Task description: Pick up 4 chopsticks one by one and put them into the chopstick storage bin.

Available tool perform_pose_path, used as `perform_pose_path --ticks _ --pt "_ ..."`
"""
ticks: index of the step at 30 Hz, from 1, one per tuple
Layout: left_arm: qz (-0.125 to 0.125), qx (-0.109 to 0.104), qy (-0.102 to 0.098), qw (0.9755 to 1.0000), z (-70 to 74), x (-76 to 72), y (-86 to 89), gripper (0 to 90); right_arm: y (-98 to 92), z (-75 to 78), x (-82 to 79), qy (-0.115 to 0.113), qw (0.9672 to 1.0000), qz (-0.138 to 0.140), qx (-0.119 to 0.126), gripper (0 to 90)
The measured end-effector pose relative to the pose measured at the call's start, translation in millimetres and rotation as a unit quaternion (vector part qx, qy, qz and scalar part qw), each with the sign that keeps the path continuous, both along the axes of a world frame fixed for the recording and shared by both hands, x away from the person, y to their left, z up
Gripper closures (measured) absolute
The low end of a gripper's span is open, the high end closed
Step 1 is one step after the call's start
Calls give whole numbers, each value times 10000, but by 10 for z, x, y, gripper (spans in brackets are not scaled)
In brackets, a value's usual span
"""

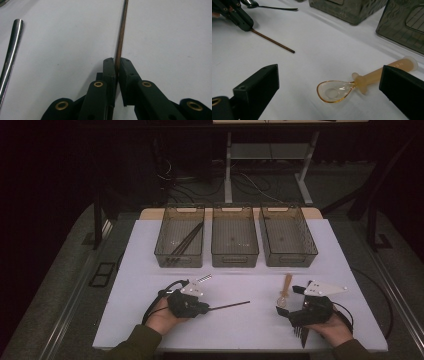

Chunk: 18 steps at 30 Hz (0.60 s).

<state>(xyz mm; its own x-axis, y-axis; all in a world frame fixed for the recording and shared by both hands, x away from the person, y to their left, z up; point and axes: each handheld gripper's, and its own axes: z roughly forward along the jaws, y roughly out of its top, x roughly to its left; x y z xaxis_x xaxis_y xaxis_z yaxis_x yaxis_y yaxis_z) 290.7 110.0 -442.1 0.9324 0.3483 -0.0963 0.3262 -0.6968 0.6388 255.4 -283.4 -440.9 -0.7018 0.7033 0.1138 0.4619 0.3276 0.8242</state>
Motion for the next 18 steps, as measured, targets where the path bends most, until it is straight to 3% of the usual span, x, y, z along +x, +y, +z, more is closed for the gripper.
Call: perform_pose_path --ticks 9,18 --pt "8 85 29 10000 17 28 -14 860 -3 2 -2 3 10000 4 3 25" --pt "43 1 133 9999 31 18 -10 860 -3 1 -2 6 10000 2 -4 25"
